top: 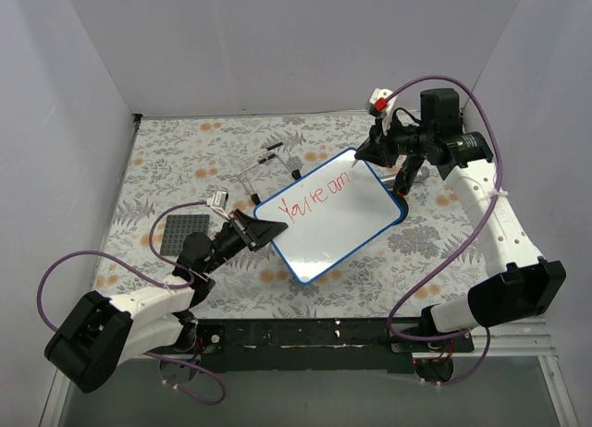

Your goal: Write a sentence on the whiteboard

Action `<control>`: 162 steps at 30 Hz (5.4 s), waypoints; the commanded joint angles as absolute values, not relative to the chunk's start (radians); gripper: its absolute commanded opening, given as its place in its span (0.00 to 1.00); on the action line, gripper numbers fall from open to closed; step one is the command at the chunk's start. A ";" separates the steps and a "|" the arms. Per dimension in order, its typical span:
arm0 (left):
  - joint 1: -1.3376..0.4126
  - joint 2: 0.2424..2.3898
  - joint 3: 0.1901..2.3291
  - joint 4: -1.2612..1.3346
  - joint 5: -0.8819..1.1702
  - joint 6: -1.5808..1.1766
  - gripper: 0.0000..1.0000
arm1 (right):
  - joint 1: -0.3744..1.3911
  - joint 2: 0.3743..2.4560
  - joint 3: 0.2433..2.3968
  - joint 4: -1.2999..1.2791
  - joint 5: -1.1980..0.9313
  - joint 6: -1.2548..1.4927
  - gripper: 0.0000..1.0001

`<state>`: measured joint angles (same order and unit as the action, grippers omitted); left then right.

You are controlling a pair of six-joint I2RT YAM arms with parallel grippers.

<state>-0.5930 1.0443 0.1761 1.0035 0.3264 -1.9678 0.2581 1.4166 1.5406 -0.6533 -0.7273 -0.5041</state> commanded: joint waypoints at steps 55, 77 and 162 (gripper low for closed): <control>-0.591 1.003 0.189 1.115 0.310 -1.985 0.00 | 0.311 1.468 1.581 -0.657 -0.641 -0.531 0.01; -0.584 1.006 0.184 1.115 0.307 -1.988 0.00 | 0.299 1.368 1.453 -0.667 -0.609 -0.552 0.01; -0.577 1.029 0.204 1.134 0.334 -1.993 0.00 | 0.239 1.447 1.559 -0.644 -0.747 -0.505 0.01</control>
